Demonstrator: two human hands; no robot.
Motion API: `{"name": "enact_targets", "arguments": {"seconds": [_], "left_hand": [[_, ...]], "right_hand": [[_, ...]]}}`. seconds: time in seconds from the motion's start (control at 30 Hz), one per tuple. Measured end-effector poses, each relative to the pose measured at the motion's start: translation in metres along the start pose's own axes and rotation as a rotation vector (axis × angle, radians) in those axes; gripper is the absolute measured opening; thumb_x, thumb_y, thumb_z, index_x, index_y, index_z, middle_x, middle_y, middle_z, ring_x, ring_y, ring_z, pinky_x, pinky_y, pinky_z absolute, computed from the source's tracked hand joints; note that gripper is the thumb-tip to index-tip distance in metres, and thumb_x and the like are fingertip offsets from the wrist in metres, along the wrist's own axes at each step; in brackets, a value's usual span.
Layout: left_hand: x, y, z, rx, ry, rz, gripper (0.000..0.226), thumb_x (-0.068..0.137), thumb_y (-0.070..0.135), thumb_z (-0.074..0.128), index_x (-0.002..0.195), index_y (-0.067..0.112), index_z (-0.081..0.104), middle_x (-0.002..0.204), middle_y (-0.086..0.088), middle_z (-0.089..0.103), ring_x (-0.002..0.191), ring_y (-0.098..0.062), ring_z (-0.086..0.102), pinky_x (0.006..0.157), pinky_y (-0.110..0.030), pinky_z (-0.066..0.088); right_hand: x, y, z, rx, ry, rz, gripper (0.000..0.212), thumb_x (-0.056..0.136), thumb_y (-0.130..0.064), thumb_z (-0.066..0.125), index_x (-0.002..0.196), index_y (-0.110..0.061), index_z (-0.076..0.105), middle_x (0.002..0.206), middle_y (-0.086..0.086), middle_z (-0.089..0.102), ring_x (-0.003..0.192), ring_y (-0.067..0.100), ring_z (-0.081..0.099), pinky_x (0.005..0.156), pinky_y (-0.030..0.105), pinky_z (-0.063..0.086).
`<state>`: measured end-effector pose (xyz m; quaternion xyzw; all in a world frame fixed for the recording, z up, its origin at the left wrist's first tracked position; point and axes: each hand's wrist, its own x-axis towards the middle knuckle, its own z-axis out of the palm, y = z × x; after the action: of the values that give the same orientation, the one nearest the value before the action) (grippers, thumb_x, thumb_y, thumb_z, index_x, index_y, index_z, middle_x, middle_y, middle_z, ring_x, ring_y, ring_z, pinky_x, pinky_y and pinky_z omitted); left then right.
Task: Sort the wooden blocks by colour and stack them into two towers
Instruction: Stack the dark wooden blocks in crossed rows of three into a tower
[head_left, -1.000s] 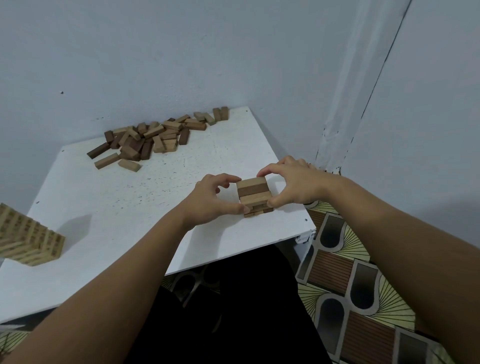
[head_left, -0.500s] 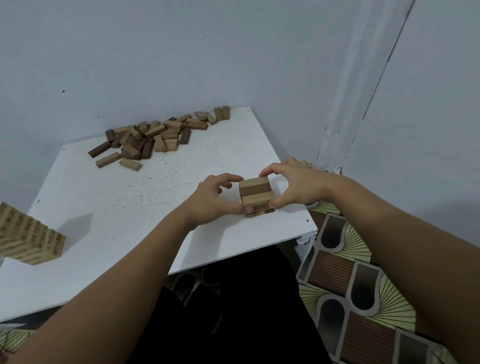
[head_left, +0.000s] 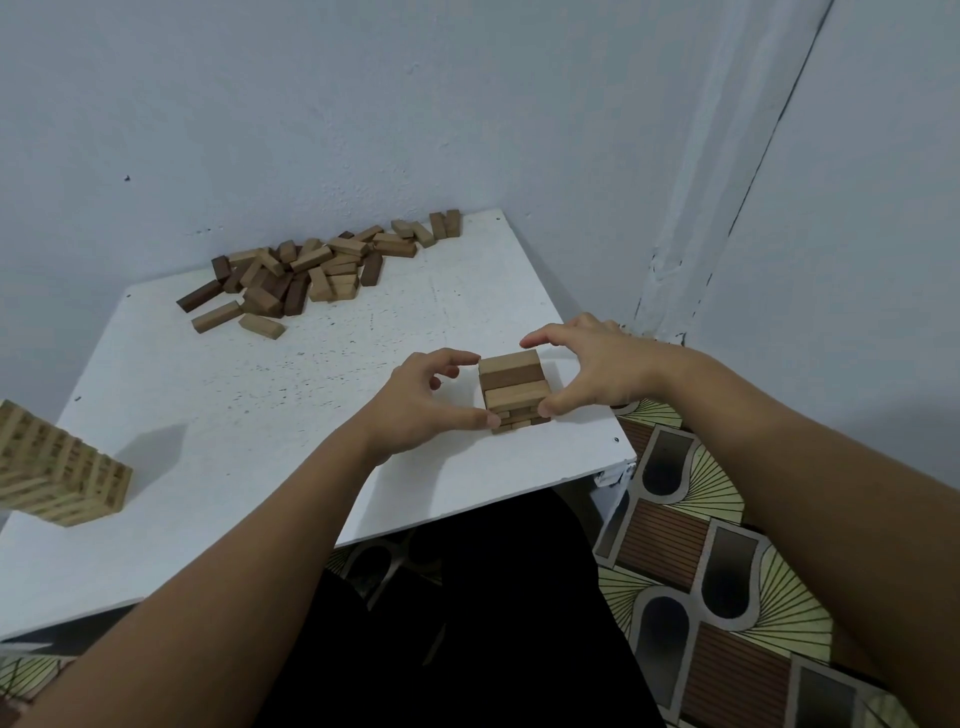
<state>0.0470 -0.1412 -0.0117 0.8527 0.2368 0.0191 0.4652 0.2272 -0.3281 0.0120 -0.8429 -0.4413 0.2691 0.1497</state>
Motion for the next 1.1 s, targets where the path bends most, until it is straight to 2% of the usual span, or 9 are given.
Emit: {"name": "enact_targets", "arguments": {"seconds": [0.17, 0.27, 0.43, 0.57, 0.63, 0.7, 0.77, 0.9, 1.1], "left_hand": [[-0.018, -0.008, 0.008, -0.039, 0.066, -0.012, 0.089, 0.069, 0.068, 0.084, 0.148, 0.045, 0.049, 0.147, 0.013, 0.046, 0.137, -0.014, 0.041, 0.116, -0.043, 0.038], [-0.034, -0.008, 0.029, -0.107, 0.151, 0.004, 0.088, 0.086, 0.082, 0.052, 0.161, 0.042, 0.029, 0.167, 0.017, 0.026, 0.154, -0.008, 0.019, 0.127, -0.046, 0.017], [-0.036, 0.030, 0.062, -0.659, 0.323, -0.129, 0.080, 0.093, 0.079, 0.022, 0.163, 0.040, 0.020, 0.164, 0.023, 0.024, 0.140, 0.007, 0.024, 0.125, -0.033, 0.013], [-0.030, 0.052, 0.075, -0.782, 0.343, -0.132, 0.067, 0.099, 0.074, 0.011, 0.157, 0.044, 0.027, 0.131, 0.040, 0.036, 0.128, 0.013, 0.033, 0.106, -0.022, 0.014], [-0.029, 0.056, 0.080, -0.785, 0.344, -0.128, 0.048, 0.102, 0.069, 0.008, 0.138, 0.051, 0.034, 0.101, 0.048, 0.042, 0.094, 0.034, 0.046, 0.100, -0.013, 0.019], [-0.032, 0.062, 0.082, -0.756, 0.332, -0.119, 0.038, 0.104, 0.065, 0.005, 0.125, 0.051, 0.033, 0.089, 0.049, 0.042, 0.071, 0.040, 0.044, 0.085, 0.001, 0.027], [-0.032, 0.066, 0.083, -0.749, 0.320, -0.104, 0.035, 0.105, 0.063, 0.004, 0.116, 0.053, 0.036, 0.085, 0.049, 0.045, 0.069, 0.039, 0.045, 0.071, 0.005, 0.029], [-0.032, 0.065, 0.086, -0.768, 0.314, -0.101, 0.039, 0.107, 0.058, 0.007, 0.100, 0.049, 0.044, 0.069, 0.049, 0.056, 0.070, 0.035, 0.051, 0.062, 0.008, 0.035], [-0.028, 0.056, 0.091, -0.738, 0.300, -0.131, 0.042, 0.103, 0.065, 0.005, 0.099, 0.054, 0.046, 0.085, 0.045, 0.054, 0.075, 0.036, 0.050, 0.082, -0.003, 0.030]], "right_hand": [[-0.010, 0.005, 0.017, 0.301, 0.030, -0.005, 0.118, 0.071, -0.073, 0.078, 0.160, -0.049, 0.005, 0.167, -0.014, 0.010, 0.155, 0.018, 0.012, 0.123, 0.052, 0.023], [-0.016, -0.001, 0.043, 0.685, 0.187, -0.022, 0.086, 0.096, -0.068, 0.051, 0.163, -0.041, 0.004, 0.170, -0.020, 0.002, 0.155, 0.005, 0.004, 0.126, 0.045, 0.009], [-0.011, -0.027, 0.074, 1.171, 0.363, -0.014, 0.061, 0.109, -0.049, 0.031, 0.164, -0.031, 0.014, 0.170, -0.013, 0.014, 0.153, 0.001, 0.013, 0.129, 0.040, 0.006], [-0.009, -0.041, 0.075, 1.277, 0.353, -0.006, 0.062, 0.109, -0.052, 0.025, 0.164, -0.025, 0.016, 0.170, -0.011, 0.017, 0.154, 0.002, 0.014, 0.129, 0.035, 0.008], [-0.010, -0.042, 0.075, 1.300, 0.357, 0.001, 0.061, 0.110, -0.051, 0.025, 0.163, -0.022, 0.018, 0.169, -0.010, 0.020, 0.154, 0.003, 0.017, 0.128, 0.033, 0.011], [-0.009, -0.041, 0.076, 1.311, 0.357, 0.005, 0.060, 0.110, -0.049, 0.024, 0.163, -0.022, 0.020, 0.168, -0.010, 0.023, 0.153, 0.003, 0.019, 0.128, 0.032, 0.013], [-0.008, -0.041, 0.077, 1.324, 0.354, 0.007, 0.059, 0.110, -0.048, 0.025, 0.163, -0.021, 0.022, 0.167, -0.010, 0.025, 0.153, 0.003, 0.021, 0.128, 0.034, 0.013], [-0.004, -0.040, 0.082, 1.348, 0.341, 0.017, 0.063, 0.109, -0.053, 0.030, 0.163, -0.021, 0.023, 0.168, -0.009, 0.025, 0.153, 0.003, 0.022, 0.130, 0.038, 0.012], [-0.005, -0.041, 0.083, 1.324, 0.345, -0.009, 0.055, 0.111, -0.046, 0.031, 0.159, -0.020, 0.034, 0.144, -0.023, 0.050, 0.126, -0.012, 0.048, 0.116, 0.020, 0.027]]}}
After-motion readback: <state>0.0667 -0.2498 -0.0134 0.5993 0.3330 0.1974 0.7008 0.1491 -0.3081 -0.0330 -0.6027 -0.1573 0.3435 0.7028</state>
